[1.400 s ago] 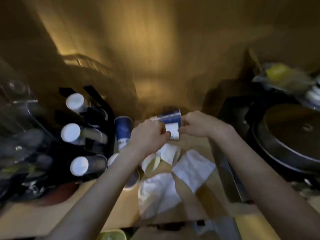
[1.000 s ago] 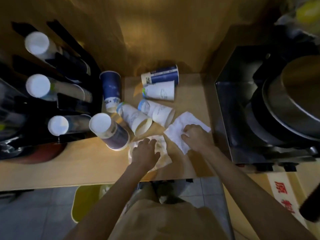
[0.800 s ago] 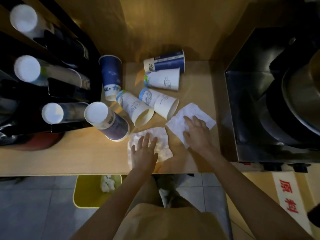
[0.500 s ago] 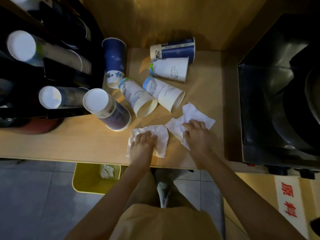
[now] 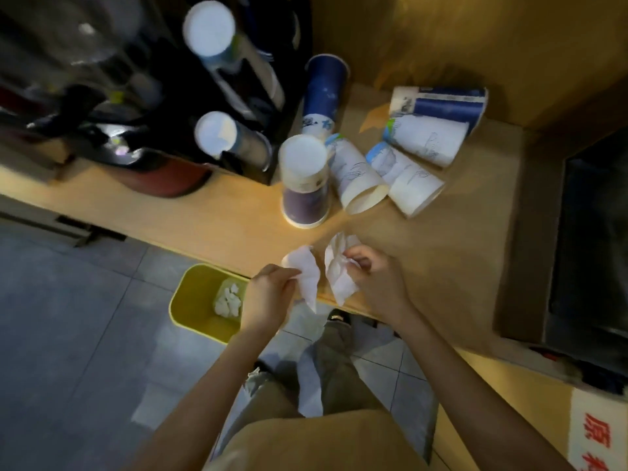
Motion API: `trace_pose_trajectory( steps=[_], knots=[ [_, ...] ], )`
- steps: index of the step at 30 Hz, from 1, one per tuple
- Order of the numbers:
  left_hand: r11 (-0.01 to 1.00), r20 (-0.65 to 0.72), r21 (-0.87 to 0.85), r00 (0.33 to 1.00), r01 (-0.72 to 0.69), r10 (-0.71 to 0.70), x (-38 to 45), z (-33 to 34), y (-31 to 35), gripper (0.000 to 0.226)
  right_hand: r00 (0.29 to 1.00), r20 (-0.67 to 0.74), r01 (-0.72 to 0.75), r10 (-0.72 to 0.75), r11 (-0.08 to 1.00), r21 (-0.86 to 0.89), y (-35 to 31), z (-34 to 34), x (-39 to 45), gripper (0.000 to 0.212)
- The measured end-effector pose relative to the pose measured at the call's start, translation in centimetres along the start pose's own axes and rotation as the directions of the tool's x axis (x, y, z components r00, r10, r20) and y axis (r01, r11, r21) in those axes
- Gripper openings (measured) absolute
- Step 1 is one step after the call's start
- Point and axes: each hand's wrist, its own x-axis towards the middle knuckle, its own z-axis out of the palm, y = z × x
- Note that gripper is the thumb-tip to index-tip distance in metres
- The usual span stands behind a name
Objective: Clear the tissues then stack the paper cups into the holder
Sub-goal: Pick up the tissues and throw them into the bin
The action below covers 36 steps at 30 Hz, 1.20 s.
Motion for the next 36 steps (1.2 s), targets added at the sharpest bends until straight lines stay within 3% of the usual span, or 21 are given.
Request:
trace_pose_trajectory(
  steps=[2,6,14,20,24,27,32,34,36],
  knots=[
    [0.996,-0.062,-0.047,0.994,0.082,-0.085,-1.7,-1.6,-2.3,0.019,0.999,0.047,0.004,-0.009,0.995,0.099,-1.7,2.6,-0.8,0.011],
    [0.961,-0.103,-0.137,0.961,0.241,-0.256,-5.0,-4.2,-8.3,0.019,0.988,0.14,0.04,-0.065,0.984,0.176,-4.3,8.5,-2.7,0.031],
    [0.912,0.037,-0.055,0.914,0.406,-0.404,-7.5,-5.5,-21.0,0.021,0.97,0.238,0.023,-0.054,0.991,0.133,-2.9,20.3,-2.4,0.021],
    [0.856,0.102,-0.108,0.862,0.505,-0.496,-5.1,-2.0,-28.4,0.033,0.951,0.307,-0.065,0.047,0.997,0.05,1.8,28.2,1.2,0.019],
    [0.792,0.161,-0.183,0.812,0.583,-0.561,-2.8,3.5,-32.5,0.042,0.888,0.433,-0.158,0.155,0.987,-0.03,5.7,33.1,4.6,0.022],
    [0.769,0.139,-0.2,0.794,0.607,-0.591,-0.6,8.1,-35.5,0.033,0.864,0.487,-0.032,0.127,0.98,-0.198,9.3,36.9,7.1,0.044],
    [0.742,0.048,-0.245,0.773,0.623,-0.633,2.5,14.1,-39.5,0.02,0.855,0.513,0.12,0.078,0.932,-0.342,15.6,42.5,10.7,0.026],
    [0.772,0.056,-0.181,0.79,0.61,-0.611,3.3,16.5,-41.4,0.02,0.844,0.534,0.249,0.048,0.846,-0.471,17.9,44.3,11.8,0.025],
    [0.79,0.071,-0.064,0.792,0.61,-0.606,3.9,18.6,-43.2,0.022,0.815,0.574,0.377,0.074,0.685,-0.623,20.0,45.8,12.7,0.028]
  ],
)
